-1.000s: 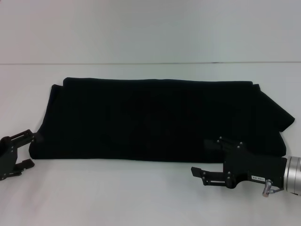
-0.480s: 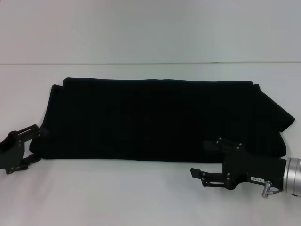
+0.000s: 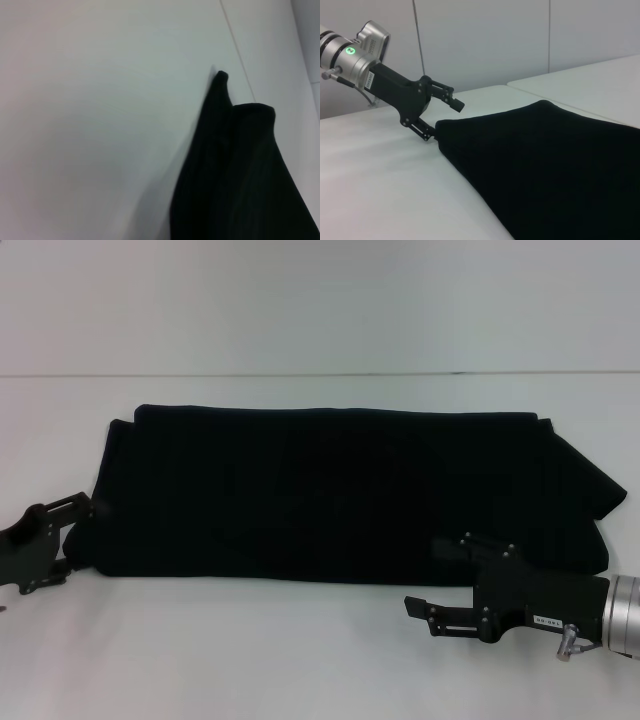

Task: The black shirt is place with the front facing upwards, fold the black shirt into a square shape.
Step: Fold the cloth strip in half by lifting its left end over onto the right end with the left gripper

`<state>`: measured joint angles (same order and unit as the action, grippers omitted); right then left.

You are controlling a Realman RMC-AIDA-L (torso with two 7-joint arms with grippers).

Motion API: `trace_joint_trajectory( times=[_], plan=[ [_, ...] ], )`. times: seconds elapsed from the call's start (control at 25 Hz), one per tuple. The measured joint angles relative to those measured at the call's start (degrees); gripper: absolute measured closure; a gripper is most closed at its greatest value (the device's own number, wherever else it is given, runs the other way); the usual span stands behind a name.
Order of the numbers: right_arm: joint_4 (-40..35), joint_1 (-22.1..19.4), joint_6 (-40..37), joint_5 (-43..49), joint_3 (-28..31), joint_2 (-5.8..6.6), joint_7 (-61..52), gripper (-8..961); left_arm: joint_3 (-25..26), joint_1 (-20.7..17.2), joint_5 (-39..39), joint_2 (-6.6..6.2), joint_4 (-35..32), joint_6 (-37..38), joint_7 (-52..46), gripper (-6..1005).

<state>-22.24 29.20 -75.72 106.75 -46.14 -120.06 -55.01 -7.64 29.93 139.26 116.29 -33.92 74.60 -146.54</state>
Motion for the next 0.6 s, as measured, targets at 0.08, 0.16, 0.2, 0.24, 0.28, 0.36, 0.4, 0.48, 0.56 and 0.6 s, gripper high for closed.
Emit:
trace_joint_trajectory(
  times=[0.08, 0.16, 0.2, 0.24, 0.28, 0.36, 0.4, 0.48, 0.56, 0.6],
  plan=[
    [0.00, -0.01, -0.02, -0.03, 0.01, 0.00, 0.00, 27, -0.39, 0.31, -0.01, 0.01, -0.01, -0.03, 0.54, 95],
    [0.00, -0.02, -0.05, -0.04, 0.00, 0.00, 0.00, 27, -2.41, 0.75, 0.12, 0.06, -0.06, -0.53, 1.18, 123],
    [0.00, -0.02, -0.07, -0.05, 0.00, 0.01, 0.00, 27, -3.34, 0.87, 0.15, 0.10, -0.08, -0.90, 1.35, 137],
    [0.00, -0.02, -0.09, -0.07, 0.00, 0.00, 0.00, 26, -3.96, 0.94, 0.13, 0.14, -0.09, -1.22, 1.40, 152],
    [0.00, -0.03, -0.12, -0.09, 0.00, 0.00, 0.00, 26, -4.29, 1.11, 0.12, 0.18, -0.09, -1.45, 1.41, 166],
    [0.00, -0.03, -0.16, -0.13, 0.00, 0.00, 0.00, 26, -4.59, 1.44, 0.10, 0.28, -0.01, -1.81, 1.58, 194],
    [0.00, -0.03, -0.16, -0.14, 0.01, 0.01, 0.00, 26, -4.59, 1.51, 0.11, 0.32, 0.00, -2.01, 1.64, 208],
    [0.00, -0.03, -0.16, -0.15, 0.05, 0.00, 0.00, 26, -4.60, 1.57, 0.09, 0.38, 0.00, -2.53, 1.68, 305],
    [0.00, -0.03, -0.16, -0.17, 0.06, 0.00, -0.01, 26, -4.62, 1.58, 0.00, 0.39, 0.00, -2.84, 1.69, 470],
    [0.00, -0.03, -0.16, -0.21, 0.07, 0.01, -0.02, 26, -4.75, 1.58, -0.06, 0.42, 0.00, -2.90, 1.71, 511]
  ],
)
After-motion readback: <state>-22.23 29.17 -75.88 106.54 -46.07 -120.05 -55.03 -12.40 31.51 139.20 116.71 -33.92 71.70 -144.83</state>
